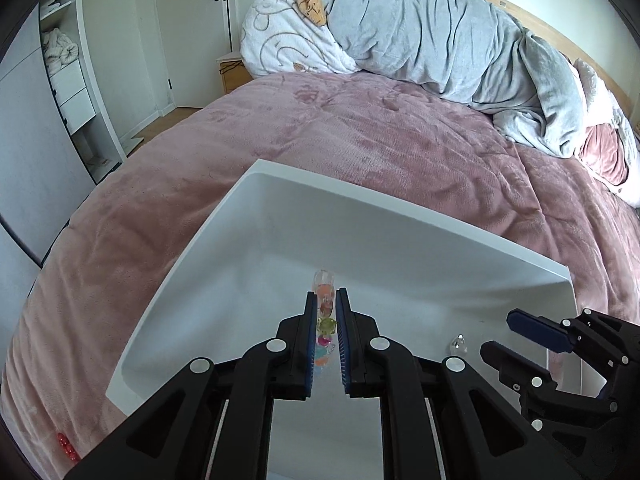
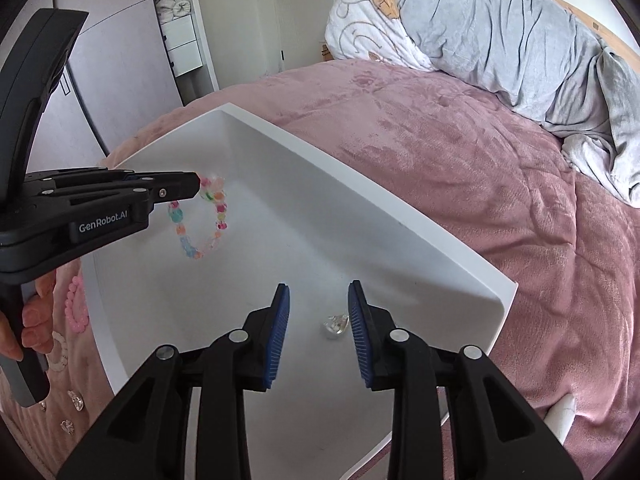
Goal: Organize jewelry
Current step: 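Carry the bracelet with the left tool into the white box while the right tool drops the pendant there, then move the left tool to the red bead bracelet while the right tool approaches the pink bead bracelet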
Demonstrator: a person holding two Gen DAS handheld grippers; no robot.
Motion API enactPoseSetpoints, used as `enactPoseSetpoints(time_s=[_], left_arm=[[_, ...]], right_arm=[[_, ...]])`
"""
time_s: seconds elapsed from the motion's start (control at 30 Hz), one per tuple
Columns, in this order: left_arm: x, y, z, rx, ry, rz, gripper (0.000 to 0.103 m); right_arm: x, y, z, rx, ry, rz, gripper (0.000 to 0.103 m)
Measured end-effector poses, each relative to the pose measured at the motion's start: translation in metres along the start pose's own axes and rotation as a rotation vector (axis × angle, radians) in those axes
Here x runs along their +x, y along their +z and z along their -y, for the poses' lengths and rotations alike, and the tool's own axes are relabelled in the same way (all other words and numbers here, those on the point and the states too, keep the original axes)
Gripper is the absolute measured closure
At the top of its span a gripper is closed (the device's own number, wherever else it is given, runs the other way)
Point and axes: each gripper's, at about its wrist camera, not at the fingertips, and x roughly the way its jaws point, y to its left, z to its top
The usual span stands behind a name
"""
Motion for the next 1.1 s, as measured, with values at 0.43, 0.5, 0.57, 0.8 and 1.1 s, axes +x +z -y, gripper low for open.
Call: enactPoseSetpoints(time_s=[0.43, 0.5, 0.57, 0.8, 1.1], left_arm=[[-0.094, -0.003, -0.009, 0.082, 0.031, 0.269, 0.029], [-0.119, -0.007, -0.012, 0.125, 0.047, 0.325, 0.024], [-0.143, -0.013, -0.015, 0.162, 0.093, 0.367, 0.023], [-0.205, -0.044, -0.046, 0.133, 0.255, 0.403, 0.009], [-0.23, -0.105, -0.102, 0.04, 0.336, 0.338, 0.003]], right_arm=[[-0.07, 0.01, -0.013, 0.007, -0.016, 0.254, 0.048], [-0.087, 0.012, -0.019, 0.004, -0.003, 0.307, 0.044], [-0.104, 0.014, -0.027, -0.004, -0.002, 0.36, 0.039], [-0.148, 0.013, -0.068, -0.062, 0.056, 0.479, 0.018], [-0.164, 0.004, -0.128, -0.145, 0.177, 0.487, 0.013]])
